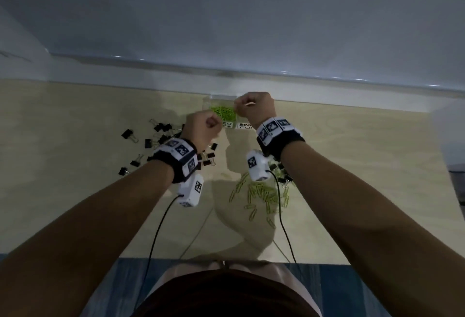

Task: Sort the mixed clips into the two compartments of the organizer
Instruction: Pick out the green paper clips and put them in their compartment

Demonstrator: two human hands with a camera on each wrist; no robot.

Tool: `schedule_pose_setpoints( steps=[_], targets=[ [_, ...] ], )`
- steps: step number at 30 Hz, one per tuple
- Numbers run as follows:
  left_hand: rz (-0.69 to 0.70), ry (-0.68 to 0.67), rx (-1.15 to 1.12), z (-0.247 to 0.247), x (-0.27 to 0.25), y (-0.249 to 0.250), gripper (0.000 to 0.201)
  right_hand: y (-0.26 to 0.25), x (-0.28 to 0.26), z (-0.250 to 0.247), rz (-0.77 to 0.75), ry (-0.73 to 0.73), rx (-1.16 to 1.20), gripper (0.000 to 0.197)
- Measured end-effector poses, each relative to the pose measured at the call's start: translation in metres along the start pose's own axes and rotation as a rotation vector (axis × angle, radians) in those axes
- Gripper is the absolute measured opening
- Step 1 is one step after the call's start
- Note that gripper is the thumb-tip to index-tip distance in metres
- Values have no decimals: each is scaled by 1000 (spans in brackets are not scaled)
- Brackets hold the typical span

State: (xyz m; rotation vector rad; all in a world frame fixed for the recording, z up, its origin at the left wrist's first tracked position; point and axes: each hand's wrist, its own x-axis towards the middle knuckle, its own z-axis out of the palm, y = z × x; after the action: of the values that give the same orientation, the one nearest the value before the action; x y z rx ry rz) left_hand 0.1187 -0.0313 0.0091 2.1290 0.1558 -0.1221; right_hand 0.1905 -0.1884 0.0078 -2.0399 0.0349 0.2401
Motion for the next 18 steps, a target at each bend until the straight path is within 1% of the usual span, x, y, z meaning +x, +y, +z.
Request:
schedule_pose_setpoints(
  steps=[2,4,6,8,10,11,12,14,16,18],
  targets=[
    [22,87,28,-7,21,2,7,-4,11,8,-4,-43,-88,10],
    [13,116,78,-6,40,4,8,0,16,5,7,-75,-146,15],
    [6,82,167,0,55,5,9,8,15,-10,53,-46,-111,16],
    [17,16,265,8,61,4,13,23,10,-33,88,28,-113,16],
    [54,-37,364,14,58,3,20,40,5,-56,83,83,-304,20],
    [85,-54,419,16,54,2,24,49,2,-67,93,79,-428,24],
    [120,-66,461,17,46,1,28,55,-2,-74,126,48,-544,29],
    [188,-97,469,19,27,-2,28,64,-11,-76,183,-66,-713,40],
    [223,-177,450,23,1,-10,26,65,-24,-69,190,-164,-772,45],
    [243,-288,467,31,-25,-22,26,63,-40,-57,169,-209,-807,45]
  ],
)
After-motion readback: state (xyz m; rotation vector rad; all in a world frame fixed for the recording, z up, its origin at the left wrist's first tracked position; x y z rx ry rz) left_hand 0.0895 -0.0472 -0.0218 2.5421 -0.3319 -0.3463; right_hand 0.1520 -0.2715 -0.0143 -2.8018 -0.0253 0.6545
